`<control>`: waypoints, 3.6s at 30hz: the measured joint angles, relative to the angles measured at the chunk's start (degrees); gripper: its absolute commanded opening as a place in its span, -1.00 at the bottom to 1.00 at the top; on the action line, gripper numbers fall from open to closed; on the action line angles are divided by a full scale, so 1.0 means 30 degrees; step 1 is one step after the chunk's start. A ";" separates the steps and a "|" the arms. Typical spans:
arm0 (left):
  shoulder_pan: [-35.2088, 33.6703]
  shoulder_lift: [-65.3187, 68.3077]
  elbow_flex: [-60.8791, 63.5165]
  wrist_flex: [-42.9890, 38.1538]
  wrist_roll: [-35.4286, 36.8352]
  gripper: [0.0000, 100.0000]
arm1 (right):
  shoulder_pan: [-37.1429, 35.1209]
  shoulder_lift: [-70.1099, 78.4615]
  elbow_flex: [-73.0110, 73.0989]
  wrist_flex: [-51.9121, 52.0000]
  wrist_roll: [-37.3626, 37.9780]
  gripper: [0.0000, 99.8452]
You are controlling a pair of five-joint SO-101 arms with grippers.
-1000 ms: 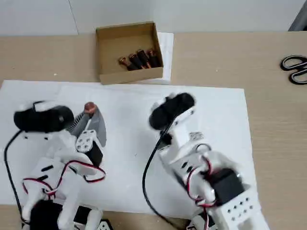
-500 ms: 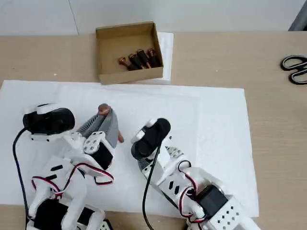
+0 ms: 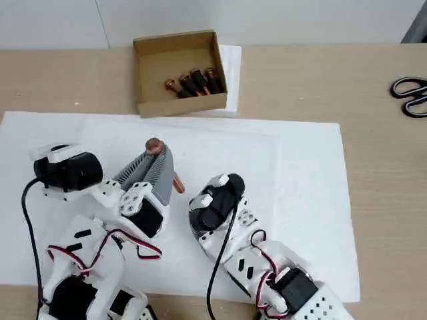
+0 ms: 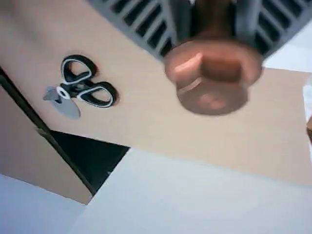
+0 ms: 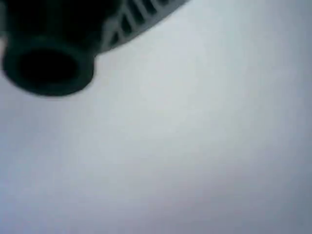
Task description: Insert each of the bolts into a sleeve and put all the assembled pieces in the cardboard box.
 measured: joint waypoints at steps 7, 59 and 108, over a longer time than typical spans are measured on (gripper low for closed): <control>0.0059 -0.0029 0.1524 -0.0352 0.0059 -0.99 | -0.0088 -0.1114 0.0234 -0.0234 0.0000 -0.99; 0.1143 -0.0147 0.3458 -0.1495 0.0059 -0.99 | 0.0381 -0.1436 0.0264 -0.0234 0.0000 -0.99; 0.3692 -0.0234 0.4542 0.2989 -0.2374 -0.96 | 0.0147 -0.1377 0.0176 -0.0205 -0.0029 -0.99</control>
